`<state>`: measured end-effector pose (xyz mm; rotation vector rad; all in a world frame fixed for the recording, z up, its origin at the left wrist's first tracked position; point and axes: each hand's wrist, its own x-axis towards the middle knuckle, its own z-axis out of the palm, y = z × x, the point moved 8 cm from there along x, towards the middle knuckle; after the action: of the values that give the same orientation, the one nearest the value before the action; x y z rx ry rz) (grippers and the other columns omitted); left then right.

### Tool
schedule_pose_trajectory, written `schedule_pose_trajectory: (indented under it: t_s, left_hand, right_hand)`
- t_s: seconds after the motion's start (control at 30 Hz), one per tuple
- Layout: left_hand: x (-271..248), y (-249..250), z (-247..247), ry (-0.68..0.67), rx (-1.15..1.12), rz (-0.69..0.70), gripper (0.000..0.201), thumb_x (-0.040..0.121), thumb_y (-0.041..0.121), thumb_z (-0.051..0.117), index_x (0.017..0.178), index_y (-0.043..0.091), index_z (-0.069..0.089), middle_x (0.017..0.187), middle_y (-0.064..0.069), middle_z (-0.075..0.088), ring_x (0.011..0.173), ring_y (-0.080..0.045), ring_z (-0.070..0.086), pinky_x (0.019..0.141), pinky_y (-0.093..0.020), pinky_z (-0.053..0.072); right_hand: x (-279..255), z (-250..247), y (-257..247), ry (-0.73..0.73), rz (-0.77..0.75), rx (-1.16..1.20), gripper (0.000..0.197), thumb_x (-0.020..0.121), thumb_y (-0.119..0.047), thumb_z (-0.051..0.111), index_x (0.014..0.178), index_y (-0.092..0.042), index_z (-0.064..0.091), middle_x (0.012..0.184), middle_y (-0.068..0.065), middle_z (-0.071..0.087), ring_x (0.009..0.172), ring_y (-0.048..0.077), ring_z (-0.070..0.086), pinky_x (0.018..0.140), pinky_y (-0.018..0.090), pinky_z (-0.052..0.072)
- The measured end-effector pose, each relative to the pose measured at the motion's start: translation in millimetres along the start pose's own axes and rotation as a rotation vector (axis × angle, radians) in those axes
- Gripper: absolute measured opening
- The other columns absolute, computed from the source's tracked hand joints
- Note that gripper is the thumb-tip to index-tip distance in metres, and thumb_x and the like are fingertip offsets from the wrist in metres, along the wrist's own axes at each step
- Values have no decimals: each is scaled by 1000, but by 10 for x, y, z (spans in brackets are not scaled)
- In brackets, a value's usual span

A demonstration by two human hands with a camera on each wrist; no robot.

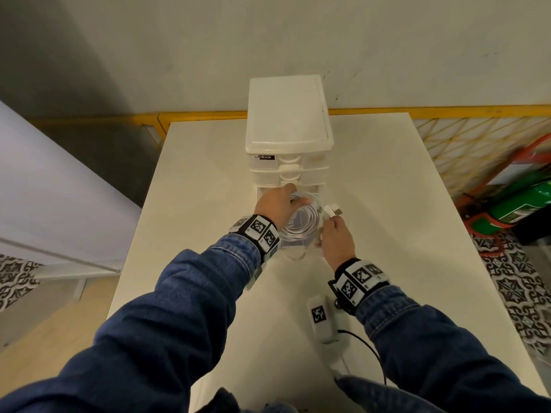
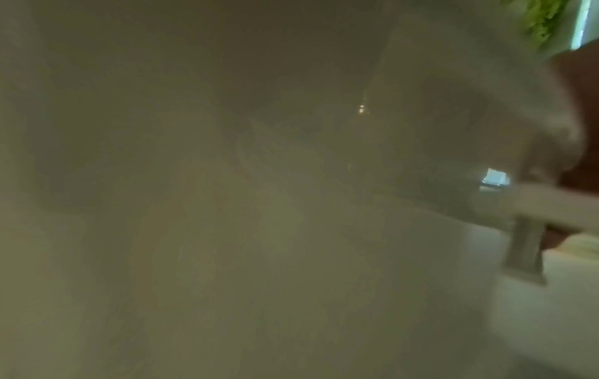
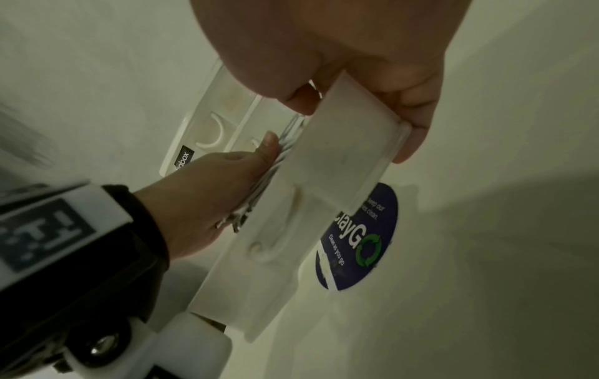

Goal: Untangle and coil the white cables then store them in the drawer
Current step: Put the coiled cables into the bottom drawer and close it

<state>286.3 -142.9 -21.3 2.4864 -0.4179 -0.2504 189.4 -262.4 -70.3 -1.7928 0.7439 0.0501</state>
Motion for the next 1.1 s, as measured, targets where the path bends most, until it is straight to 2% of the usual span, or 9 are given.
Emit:
schedule_pose_trajectory:
  t_s: [0.07, 0.2, 0.27, 0.33, 0.5, 0.6, 0.7, 0.87, 1.1]
  left_hand:
    - [4, 2, -13, 1, 87, 22, 44, 91, 47, 51, 105, 8, 62, 105, -16, 68, 97, -34, 61, 80, -38, 46]
    - [41, 25, -39, 14, 370, 73, 52, 93, 52, 42, 96, 6, 66, 100, -15, 70, 93, -34, 63, 72, -35, 40]
    - [47, 64, -39, 30, 441, 100, 54, 95, 51, 40, 94, 4, 67, 97, -16, 71, 90, -35, 64, 71, -35, 39]
    - [34, 70, -42, 54, 436, 110, 52, 97, 47, 38, 94, 3, 67, 95, -17, 71, 88, -35, 64, 72, -36, 40]
    - [-37, 24, -125, 88, 277, 61, 39, 98, 27, 37, 87, 0, 64, 90, -22, 69, 83, -39, 63, 69, -36, 41]
    - [-109, -12, -186, 132, 235, 109, 30, 93, 20, 45, 92, -2, 66, 91, -21, 67, 83, -39, 61, 71, -39, 46]
    - [-173, -48, -147, 127, 290, 158, 29, 89, 20, 50, 100, 1, 70, 97, -18, 67, 88, -38, 61, 77, -43, 49]
    - [-225, -94, -20, 17, 423, 135, 38, 95, 25, 44, 125, 5, 57, 124, -14, 59, 112, -34, 54, 95, -40, 35]
    - [-281, -81, 94, -136, 461, 45, 71, 94, 55, 37, 145, 5, 31, 155, -17, 26, 142, -31, 25, 116, -38, 15]
  right_hand:
    - [-6, -8, -6, -5, -2, -8, 35, 87, -30, 32, 109, -11, 52, 104, 19, 64, 95, 39, 60, 89, 50, 46]
    - [-1, -33, 51, 28, -1, 22, 60, 76, -39, 31, 132, -15, 36, 108, 15, 66, 93, 38, 63, 89, 49, 47]
    - [14, -63, 65, 43, -17, 12, 61, 84, -34, 36, 142, -21, 22, 106, 10, 65, 94, 36, 63, 91, 46, 46]
    - [26, -100, 41, 52, -65, -14, 61, 90, -28, 39, 146, -25, 15, 115, 7, 60, 102, 34, 60, 96, 42, 43]
    - [-5, -145, -144, 38, -223, -95, 53, 93, -18, 40, 144, -26, 28, 140, 6, 45, 122, 24, 48, 96, 28, 33]
    - [-10, -148, -211, 58, -288, -157, 43, 95, -35, 41, 136, -21, 44, 136, 7, 48, 113, 24, 54, 93, 26, 36]
    - [9, -192, -254, 109, -323, -208, 43, 92, -42, 47, 130, -20, 53, 137, 6, 49, 117, 22, 53, 98, 32, 40]
    - [15, -246, -346, 177, -431, -324, 31, 93, -31, 50, 121, -23, 61, 137, 3, 52, 119, 19, 53, 96, 26, 38]
    - [-9, -143, -416, 188, -578, -480, 31, 89, -21, 55, 118, -15, 63, 136, 11, 53, 123, 31, 48, 103, 41, 41]
